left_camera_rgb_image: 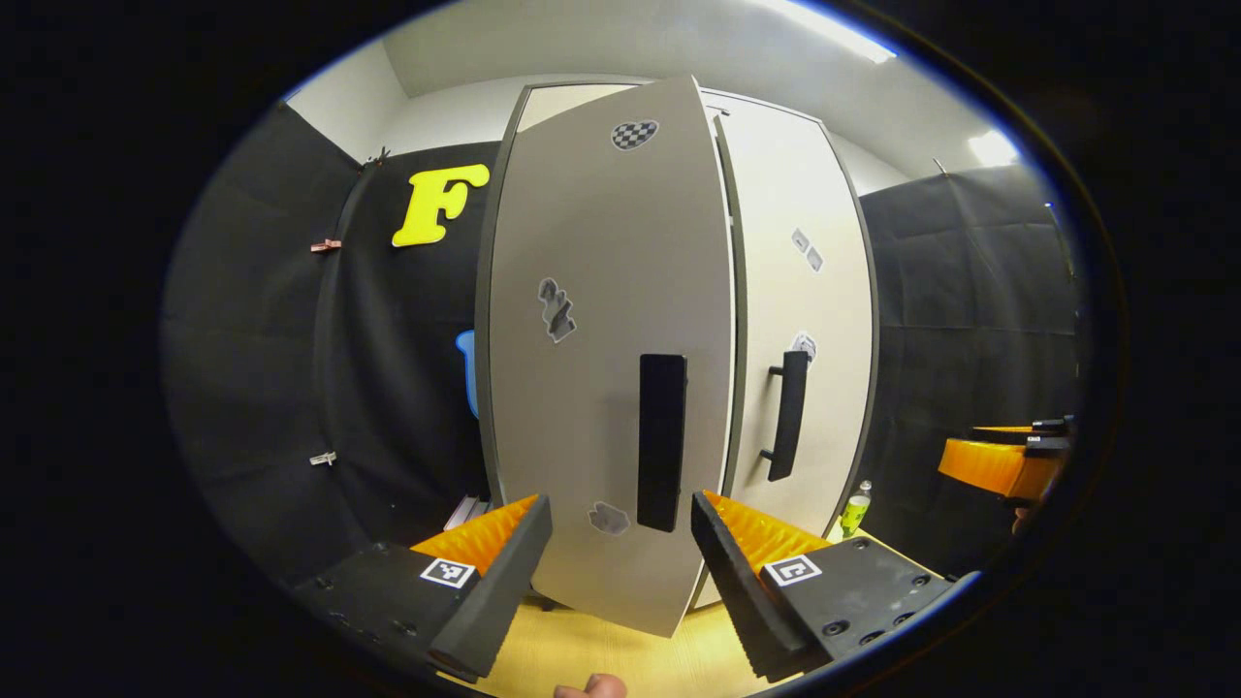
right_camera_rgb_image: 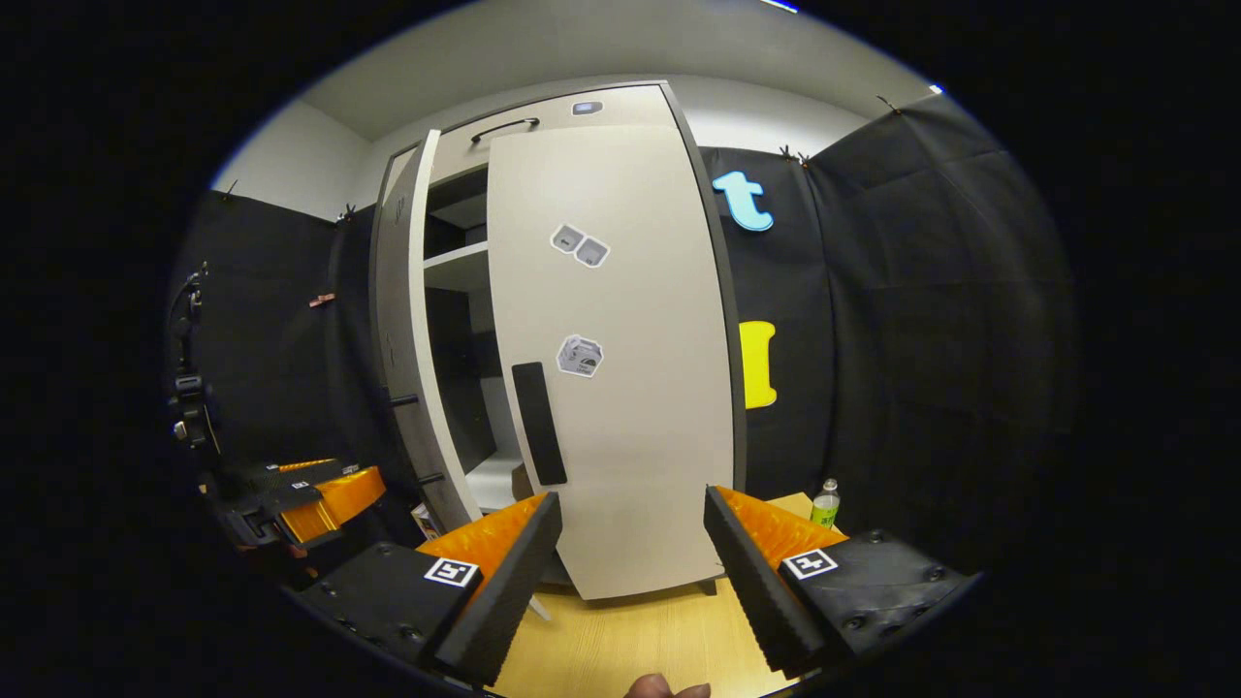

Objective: Grab one shoe with the right hand and put it into the shoe cabinet, grab the other shoe with the left hand and put it into the shoe cabinet; then close the right door with the right hand and the left door with the left hand.

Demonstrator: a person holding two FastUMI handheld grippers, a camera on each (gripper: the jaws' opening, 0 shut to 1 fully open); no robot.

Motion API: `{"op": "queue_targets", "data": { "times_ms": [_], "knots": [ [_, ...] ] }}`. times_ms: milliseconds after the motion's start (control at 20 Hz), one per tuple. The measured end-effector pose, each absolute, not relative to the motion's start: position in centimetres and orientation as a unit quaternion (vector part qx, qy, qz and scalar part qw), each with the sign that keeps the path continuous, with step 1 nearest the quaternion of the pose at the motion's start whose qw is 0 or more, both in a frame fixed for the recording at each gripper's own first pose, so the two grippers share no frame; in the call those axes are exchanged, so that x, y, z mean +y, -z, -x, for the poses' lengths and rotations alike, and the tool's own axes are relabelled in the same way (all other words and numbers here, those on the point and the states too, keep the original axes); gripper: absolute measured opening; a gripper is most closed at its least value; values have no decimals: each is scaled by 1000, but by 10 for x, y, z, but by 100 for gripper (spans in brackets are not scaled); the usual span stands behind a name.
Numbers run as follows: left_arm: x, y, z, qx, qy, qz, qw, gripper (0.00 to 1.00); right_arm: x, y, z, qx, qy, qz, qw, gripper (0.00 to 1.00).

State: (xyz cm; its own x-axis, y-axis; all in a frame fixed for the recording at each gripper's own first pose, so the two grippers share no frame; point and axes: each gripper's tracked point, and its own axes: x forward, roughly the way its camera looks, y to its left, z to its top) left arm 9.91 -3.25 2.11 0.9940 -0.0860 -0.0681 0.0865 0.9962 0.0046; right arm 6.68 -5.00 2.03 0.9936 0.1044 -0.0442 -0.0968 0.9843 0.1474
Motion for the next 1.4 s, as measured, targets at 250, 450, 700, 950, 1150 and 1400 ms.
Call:
{"op": "queue_targets", "data": {
  "times_ms": [250, 450, 700, 950, 1150, 1400],
  "knots": [
    [-31, -27, -78, 27, 44, -3, 999, 93, -45, -33, -60, 4, -46, -51, 998, 98],
    [-27, -28, -64, 24, 45, -5, 999, 93, -37, -35, -49, -2, -43, -48, 998, 98],
    [-20, -24, -55, 29, 45, -6, 999, 92, -34, -37, -43, -7, -35, -44, 998, 98],
    [-15, -27, -48, 23, 41, -6, 999, 93, -27, -38, -38, -10, -37, -42, 998, 98],
    [-14, -27, -47, 22, 38, -6, 999, 93, -24, -38, -37, -11, -40, -41, 998, 98],
    [-8, -28, -49, 21, 27, -6, 999, 93, -25, -36, -39, -11, -39, -36, 999, 98]
  ]
}}
